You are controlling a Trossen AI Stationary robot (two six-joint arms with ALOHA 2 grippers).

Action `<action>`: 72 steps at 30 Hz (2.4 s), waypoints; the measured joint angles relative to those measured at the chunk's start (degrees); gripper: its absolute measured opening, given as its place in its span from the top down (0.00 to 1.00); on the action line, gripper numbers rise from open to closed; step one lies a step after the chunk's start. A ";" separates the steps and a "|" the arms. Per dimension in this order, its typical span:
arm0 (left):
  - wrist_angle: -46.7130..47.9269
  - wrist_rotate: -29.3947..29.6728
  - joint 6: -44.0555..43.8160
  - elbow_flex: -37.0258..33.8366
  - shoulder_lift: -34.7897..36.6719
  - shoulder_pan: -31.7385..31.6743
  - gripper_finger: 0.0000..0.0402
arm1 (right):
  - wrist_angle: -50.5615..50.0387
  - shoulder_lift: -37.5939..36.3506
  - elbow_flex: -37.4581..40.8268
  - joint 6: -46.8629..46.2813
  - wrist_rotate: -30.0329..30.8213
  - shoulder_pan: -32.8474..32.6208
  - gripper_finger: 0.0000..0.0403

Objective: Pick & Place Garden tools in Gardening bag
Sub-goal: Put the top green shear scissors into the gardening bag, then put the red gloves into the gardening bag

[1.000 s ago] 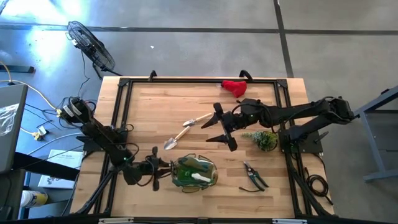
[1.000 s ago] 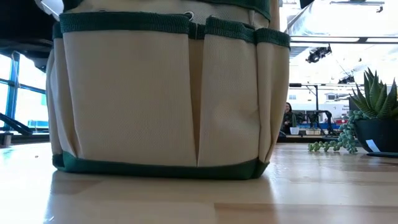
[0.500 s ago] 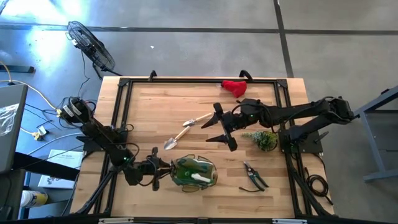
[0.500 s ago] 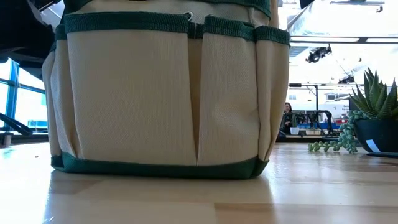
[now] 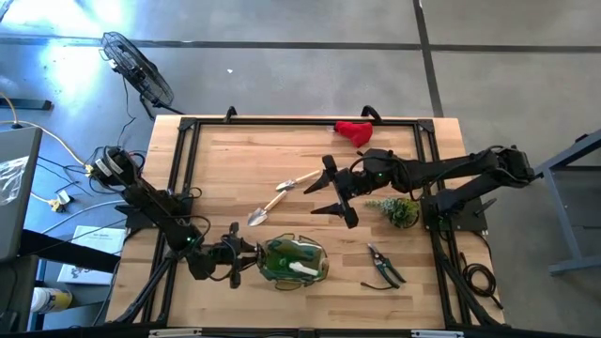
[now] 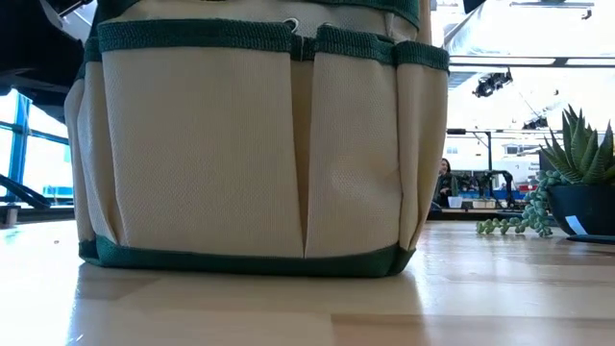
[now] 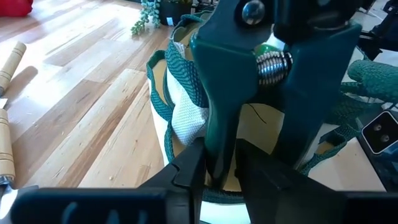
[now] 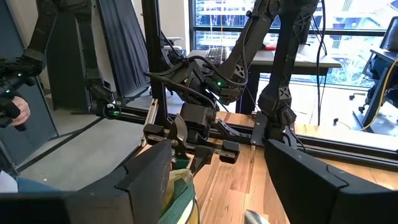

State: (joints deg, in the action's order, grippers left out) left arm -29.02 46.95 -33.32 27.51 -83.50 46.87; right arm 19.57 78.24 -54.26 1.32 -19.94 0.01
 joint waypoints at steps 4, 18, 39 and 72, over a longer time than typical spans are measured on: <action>-0.38 0.00 0.02 0.00 -0.02 0.00 0.78 | -0.01 0.00 0.00 0.00 0.00 -0.01 0.38; -1.42 0.43 -1.69 0.00 -0.02 0.00 0.77 | -0.33 0.00 0.00 0.00 0.00 0.00 0.38; -0.74 -2.14 -5.73 0.00 -0.02 0.00 0.50 | -1.66 0.00 0.00 0.02 0.00 0.00 0.38; 22.99 -1.90 -6.16 0.00 22.20 0.00 0.54 | -2.29 0.00 0.00 -0.02 -1.70 -0.02 0.38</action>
State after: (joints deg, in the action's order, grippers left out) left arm -6.03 45.06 -39.48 27.51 -61.31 46.87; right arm 17.28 78.24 -54.26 1.30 -21.65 -0.01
